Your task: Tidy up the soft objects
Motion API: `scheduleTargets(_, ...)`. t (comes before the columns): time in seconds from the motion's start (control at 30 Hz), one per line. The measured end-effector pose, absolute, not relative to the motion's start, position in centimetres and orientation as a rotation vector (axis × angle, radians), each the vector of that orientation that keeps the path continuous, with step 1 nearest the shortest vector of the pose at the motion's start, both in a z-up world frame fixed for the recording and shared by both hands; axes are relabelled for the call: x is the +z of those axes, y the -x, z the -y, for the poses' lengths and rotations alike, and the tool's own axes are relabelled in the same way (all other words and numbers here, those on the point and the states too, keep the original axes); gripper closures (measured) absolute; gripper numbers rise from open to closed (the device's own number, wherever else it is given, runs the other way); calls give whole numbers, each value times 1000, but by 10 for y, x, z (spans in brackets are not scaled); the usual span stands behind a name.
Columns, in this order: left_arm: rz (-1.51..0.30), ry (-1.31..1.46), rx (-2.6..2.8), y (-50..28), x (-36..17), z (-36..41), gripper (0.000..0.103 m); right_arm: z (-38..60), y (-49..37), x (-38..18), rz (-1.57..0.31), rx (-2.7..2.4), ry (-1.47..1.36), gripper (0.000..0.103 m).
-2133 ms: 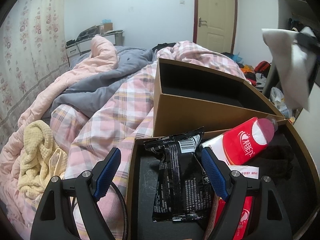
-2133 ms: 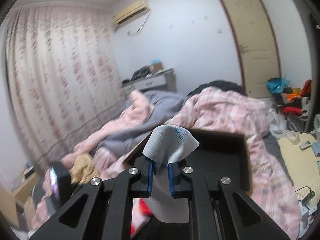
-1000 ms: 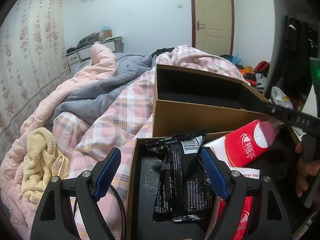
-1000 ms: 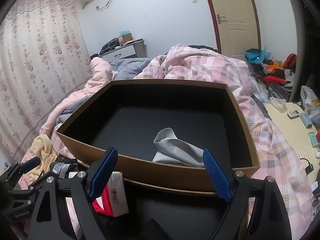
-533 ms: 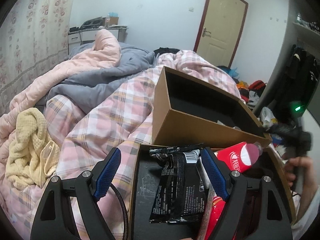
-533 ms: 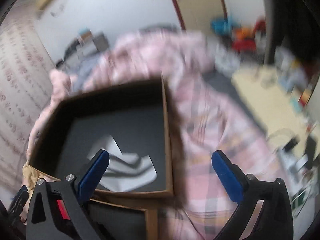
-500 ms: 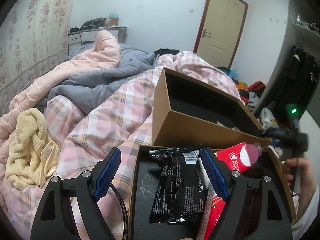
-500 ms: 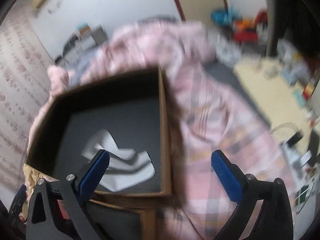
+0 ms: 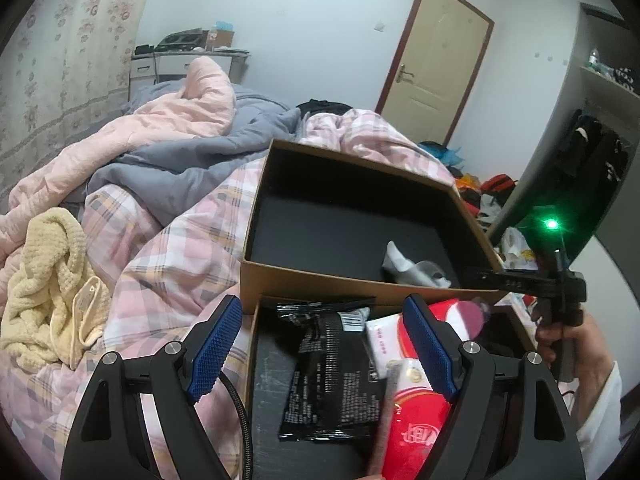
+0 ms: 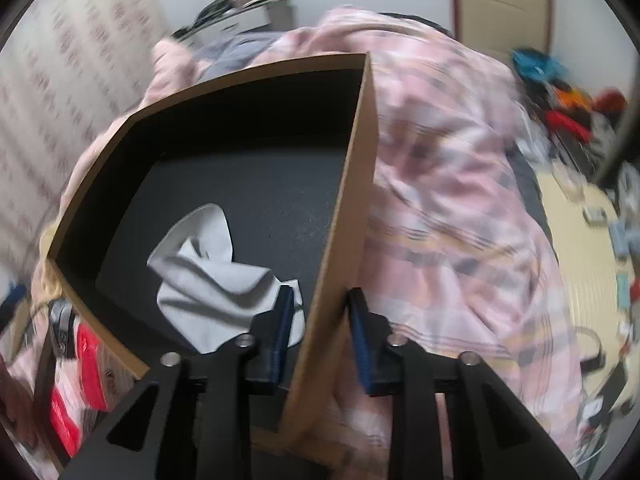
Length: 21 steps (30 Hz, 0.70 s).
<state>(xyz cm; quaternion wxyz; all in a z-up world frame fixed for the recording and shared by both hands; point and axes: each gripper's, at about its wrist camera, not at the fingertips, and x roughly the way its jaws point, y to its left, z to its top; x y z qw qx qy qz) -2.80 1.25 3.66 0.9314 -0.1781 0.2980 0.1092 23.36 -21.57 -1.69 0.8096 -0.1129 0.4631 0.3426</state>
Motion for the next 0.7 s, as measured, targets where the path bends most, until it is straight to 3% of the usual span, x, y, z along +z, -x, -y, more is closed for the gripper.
scheduleTargets(0.37,-648,295,252,22,32,-2,23,253,-235,-20,-971,738,13,82)
scheduleTargets(0.57,-730,272,221,3,33,4,23,261,-204,17,-824,731,-73,80)
scheduleTargets(0.6,-736,260,217,-1,34,7,23,268,-191,24,-776,759,-129,72)
scheduleTargets(0.67,-752,224,199,-9,32,17,23,272,-178,29,-720,799,-202,41)
scheduleTargets(0.7,-757,204,185,-13,31,22,23,274,-171,30,-686,823,-245,19)
